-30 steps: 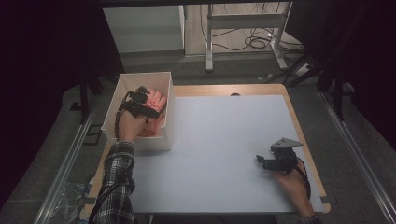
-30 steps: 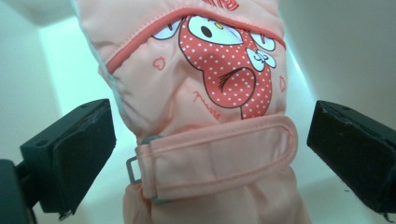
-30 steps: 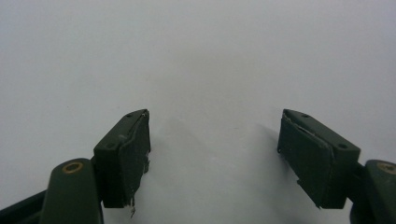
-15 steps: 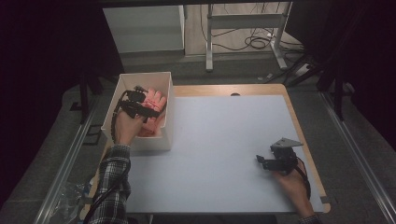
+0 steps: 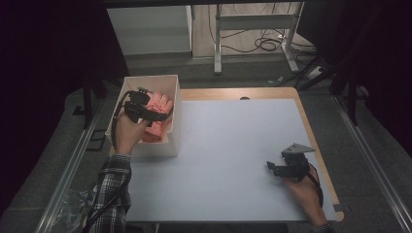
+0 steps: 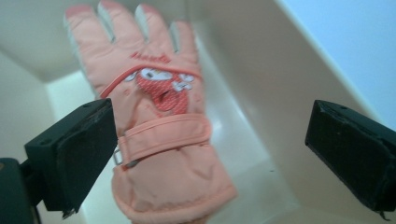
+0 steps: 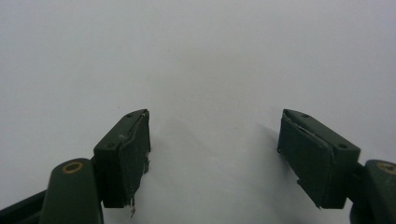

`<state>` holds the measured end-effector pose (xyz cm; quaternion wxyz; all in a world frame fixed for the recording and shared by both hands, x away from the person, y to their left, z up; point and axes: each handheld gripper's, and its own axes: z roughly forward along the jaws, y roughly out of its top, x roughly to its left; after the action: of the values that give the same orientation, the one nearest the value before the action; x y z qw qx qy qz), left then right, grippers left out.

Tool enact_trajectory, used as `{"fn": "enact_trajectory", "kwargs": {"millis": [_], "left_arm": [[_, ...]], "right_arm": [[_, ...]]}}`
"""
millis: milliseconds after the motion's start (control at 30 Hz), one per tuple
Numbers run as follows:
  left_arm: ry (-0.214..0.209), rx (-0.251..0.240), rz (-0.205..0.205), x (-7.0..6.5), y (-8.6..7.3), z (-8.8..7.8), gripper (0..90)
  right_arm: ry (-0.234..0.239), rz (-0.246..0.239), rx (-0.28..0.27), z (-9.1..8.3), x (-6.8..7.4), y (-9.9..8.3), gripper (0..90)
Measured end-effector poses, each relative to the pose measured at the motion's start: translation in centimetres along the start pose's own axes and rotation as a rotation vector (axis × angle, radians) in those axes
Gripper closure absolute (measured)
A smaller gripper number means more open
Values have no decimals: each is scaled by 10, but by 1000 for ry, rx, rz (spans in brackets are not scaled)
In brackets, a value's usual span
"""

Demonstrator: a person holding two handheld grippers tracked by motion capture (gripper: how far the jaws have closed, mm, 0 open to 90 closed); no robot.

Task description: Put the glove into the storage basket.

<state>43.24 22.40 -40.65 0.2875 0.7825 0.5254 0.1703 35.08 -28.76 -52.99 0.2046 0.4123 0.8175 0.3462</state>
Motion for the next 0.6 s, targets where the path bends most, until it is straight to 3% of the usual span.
{"fn": "enact_trajectory", "kwargs": {"millis": [200, 300, 333, 400, 600], "left_arm": [[-47, -45, 44, -17, 4, -11, 27], [-90, -79, 79, -35, 8, -18, 27], [-90, -79, 79, -35, 8, -18, 27], [-122, -94, 118, -50, 11, -23, 27], [-170, -120, 166, -72, 15, -29, 27]], "right_arm": [[0, 0, 0, 0, 0, 0, 257], [0, 0, 0, 0, 0, 0, 257], [0, 0, 0, 0, 0, 0, 257], [0, 0, 0, 0, 0, 0, 257], [0, 0, 0, 0, 0, 0, 257]]}}
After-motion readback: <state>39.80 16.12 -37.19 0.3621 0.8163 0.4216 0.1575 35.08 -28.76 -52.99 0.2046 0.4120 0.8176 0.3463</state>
